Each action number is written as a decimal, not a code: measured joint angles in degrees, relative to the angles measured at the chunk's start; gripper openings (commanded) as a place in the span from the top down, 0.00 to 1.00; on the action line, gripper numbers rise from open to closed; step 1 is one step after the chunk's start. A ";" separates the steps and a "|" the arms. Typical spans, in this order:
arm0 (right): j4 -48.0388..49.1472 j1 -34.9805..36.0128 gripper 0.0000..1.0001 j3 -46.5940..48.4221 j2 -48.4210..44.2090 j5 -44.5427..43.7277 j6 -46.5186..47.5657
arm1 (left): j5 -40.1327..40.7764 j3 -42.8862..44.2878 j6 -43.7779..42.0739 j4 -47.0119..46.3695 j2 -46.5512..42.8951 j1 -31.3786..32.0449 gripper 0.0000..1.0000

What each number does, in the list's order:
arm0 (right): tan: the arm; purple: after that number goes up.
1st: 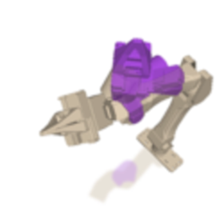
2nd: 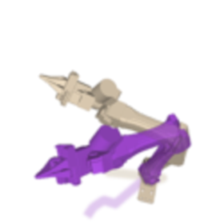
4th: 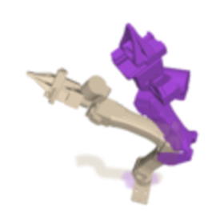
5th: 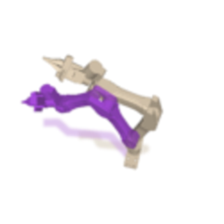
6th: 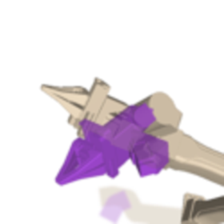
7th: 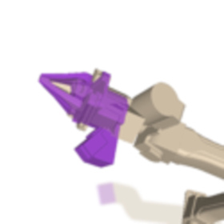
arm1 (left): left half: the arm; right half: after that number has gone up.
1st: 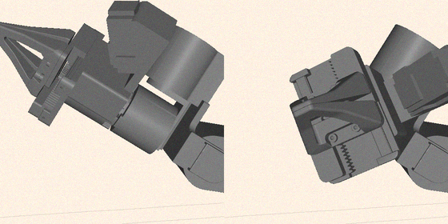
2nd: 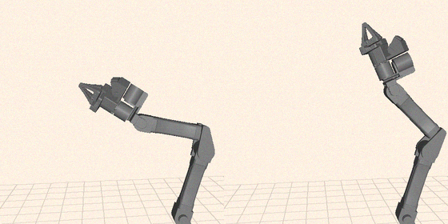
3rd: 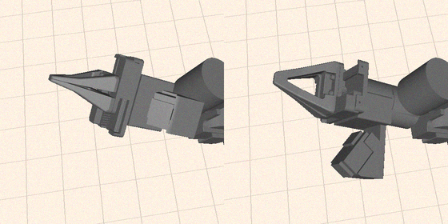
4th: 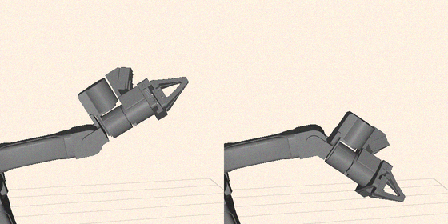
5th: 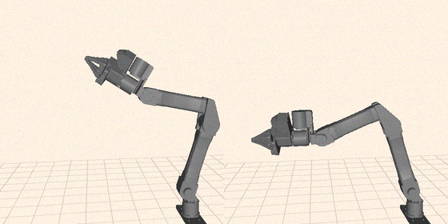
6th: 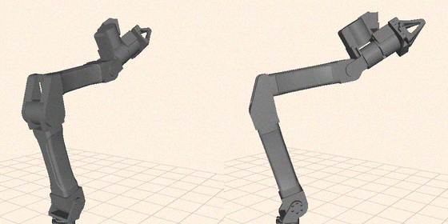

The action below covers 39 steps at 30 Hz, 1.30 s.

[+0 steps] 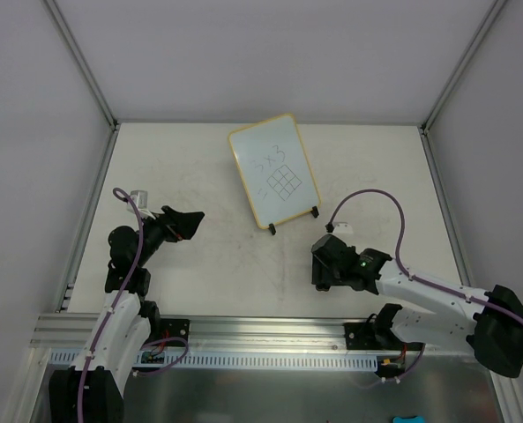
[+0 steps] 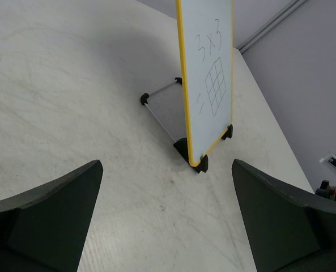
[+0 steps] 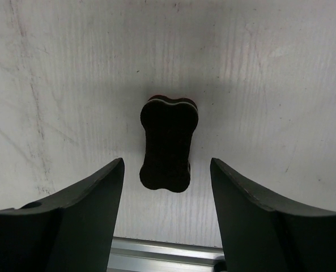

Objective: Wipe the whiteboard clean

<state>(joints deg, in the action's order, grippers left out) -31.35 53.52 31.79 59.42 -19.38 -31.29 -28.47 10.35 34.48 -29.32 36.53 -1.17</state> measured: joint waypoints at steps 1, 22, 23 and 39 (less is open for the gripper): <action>0.33 0.00 0.36 0.00 0.48 0.31 0.00 | 0.00 0.00 0.00 0.00 0.00 0.00 0.01; 4.76 -1.51 0.54 -0.79 6.78 2.84 0.90 | -0.07 0.00 0.00 -0.02 0.52 -0.02 0.01; 4.85 -1.60 0.55 -0.79 7.13 2.91 0.94 | -0.07 0.00 0.00 -0.02 0.52 -0.02 0.01; 5.35 -2.60 0.75 -0.31 9.68 3.67 3.23 | -0.11 0.00 -0.02 -0.04 0.50 -0.02 0.01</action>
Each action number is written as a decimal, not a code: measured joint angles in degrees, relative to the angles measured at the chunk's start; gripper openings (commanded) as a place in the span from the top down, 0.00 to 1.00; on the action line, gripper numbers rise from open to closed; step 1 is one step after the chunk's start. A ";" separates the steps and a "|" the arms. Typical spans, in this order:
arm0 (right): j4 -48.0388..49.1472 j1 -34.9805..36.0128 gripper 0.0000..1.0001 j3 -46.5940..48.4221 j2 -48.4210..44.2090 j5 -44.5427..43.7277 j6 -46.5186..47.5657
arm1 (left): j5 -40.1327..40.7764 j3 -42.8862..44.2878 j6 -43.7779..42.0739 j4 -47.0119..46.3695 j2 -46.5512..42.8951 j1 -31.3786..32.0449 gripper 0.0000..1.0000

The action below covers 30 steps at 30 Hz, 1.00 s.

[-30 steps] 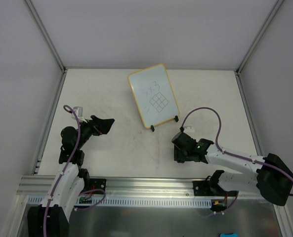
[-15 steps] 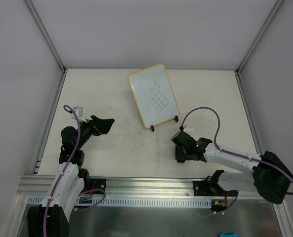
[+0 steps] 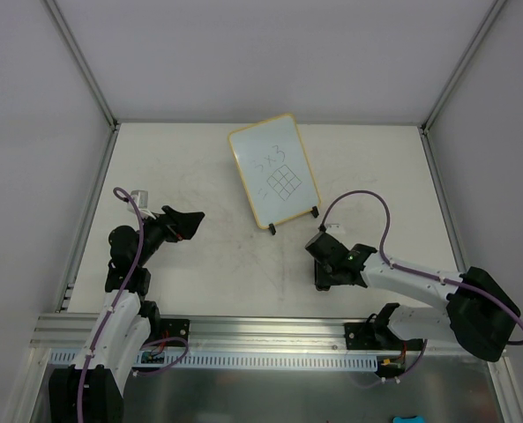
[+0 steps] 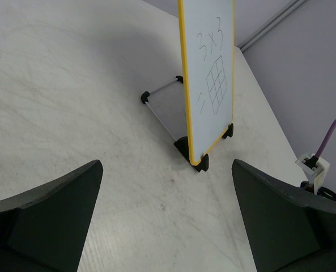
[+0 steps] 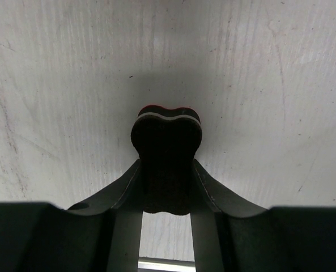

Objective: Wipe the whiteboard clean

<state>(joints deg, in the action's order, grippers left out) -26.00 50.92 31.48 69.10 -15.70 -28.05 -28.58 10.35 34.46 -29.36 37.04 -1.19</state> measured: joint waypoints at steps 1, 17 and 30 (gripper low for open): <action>0.00 -0.02 0.75 0.00 -0.17 0.11 0.20 | 0.00 0.00 0.00 0.00 0.00 0.00 0.01; -3.43 -0.55 1.00 24.17 5.75 -2.95 15.30 | -1.22 -0.02 0.15 -2.19 0.96 0.02 0.01; 2.64 -6.95 1.00 38.36 14.34 2.32 28.55 | -2.99 1.18 4.81 -13.38 18.38 0.02 0.01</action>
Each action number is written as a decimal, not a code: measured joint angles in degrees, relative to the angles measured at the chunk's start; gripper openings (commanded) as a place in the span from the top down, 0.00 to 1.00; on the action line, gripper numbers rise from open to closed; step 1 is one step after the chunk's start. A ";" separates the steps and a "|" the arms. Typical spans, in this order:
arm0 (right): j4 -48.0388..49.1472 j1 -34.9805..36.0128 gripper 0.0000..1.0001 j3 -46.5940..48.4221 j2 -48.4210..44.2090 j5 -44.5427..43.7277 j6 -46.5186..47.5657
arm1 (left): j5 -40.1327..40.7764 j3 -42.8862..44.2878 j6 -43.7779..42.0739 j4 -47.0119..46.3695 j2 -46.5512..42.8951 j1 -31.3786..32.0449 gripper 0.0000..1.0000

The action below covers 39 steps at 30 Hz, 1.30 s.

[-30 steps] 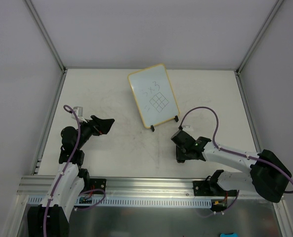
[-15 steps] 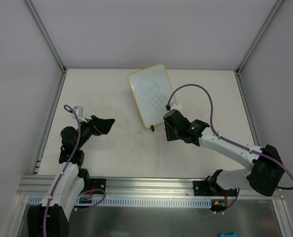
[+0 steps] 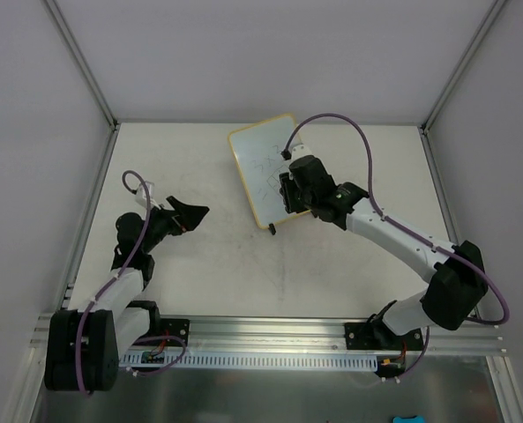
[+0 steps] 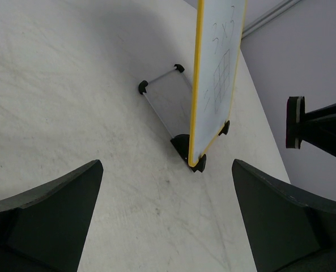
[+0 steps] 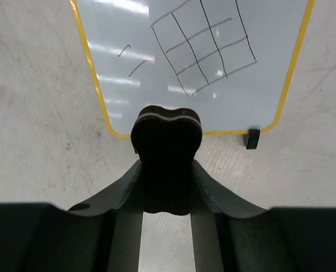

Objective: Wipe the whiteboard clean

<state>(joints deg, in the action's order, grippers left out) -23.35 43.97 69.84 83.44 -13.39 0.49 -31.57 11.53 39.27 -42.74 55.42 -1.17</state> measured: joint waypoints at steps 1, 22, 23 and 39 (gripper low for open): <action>1.03 -0.04 1.00 0.00 0.42 0.26 0.85 | -0.17 0.66 0.24 -0.50 1.42 0.02 0.01; 9.92 -2.84 1.00 18.95 19.63 8.57 12.00 | -13.05 30.51 4.94 -22.62 37.18 0.50 0.04; 10.03 -3.17 1.00 19.58 20.15 8.79 12.02 | -13.27 31.58 5.07 -22.91 38.29 0.70 0.05; 11.17 -4.85 1.00 24.72 24.85 10.40 12.72 | -14.95 41.29 4.50 -24.00 51.17 7.19 0.10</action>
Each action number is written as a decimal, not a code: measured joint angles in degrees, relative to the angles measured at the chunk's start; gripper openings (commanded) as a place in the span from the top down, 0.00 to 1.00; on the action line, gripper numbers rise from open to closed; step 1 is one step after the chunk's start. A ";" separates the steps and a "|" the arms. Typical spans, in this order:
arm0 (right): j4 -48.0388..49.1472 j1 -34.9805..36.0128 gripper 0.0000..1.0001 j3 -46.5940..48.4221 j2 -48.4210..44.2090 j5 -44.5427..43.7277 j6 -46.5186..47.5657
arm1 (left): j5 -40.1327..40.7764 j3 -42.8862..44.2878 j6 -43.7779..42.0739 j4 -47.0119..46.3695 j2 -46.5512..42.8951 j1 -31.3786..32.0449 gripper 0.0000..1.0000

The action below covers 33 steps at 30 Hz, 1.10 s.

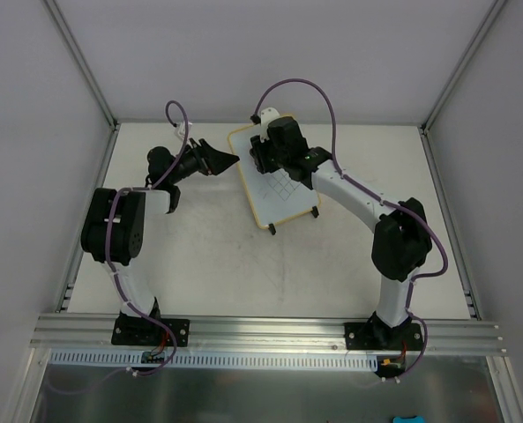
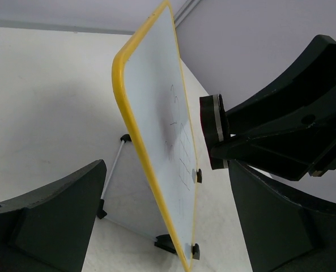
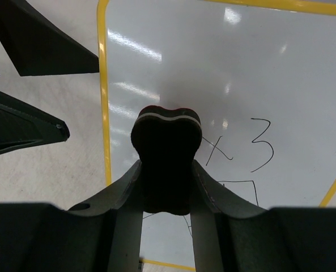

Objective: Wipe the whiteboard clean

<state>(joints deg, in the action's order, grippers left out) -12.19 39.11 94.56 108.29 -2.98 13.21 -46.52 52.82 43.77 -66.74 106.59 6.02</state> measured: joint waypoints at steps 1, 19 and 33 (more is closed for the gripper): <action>0.07 -0.02 1.00 0.00 0.00 0.02 -0.02 | -0.02 0.17 0.00 -0.02 0.20 0.17 0.11; 3.93 -1.90 1.00 -6.29 -3.48 -1.70 -1.81 | -1.18 0.42 3.48 -5.09 7.74 1.18 0.28; 5.99 -2.32 1.00 -10.03 -5.16 -1.68 -2.38 | -2.45 2.25 6.88 -5.46 9.81 2.75 0.41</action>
<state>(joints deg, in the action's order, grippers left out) -6.20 36.80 84.53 103.13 -4.67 10.83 -48.97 55.07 50.65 -72.20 116.40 8.78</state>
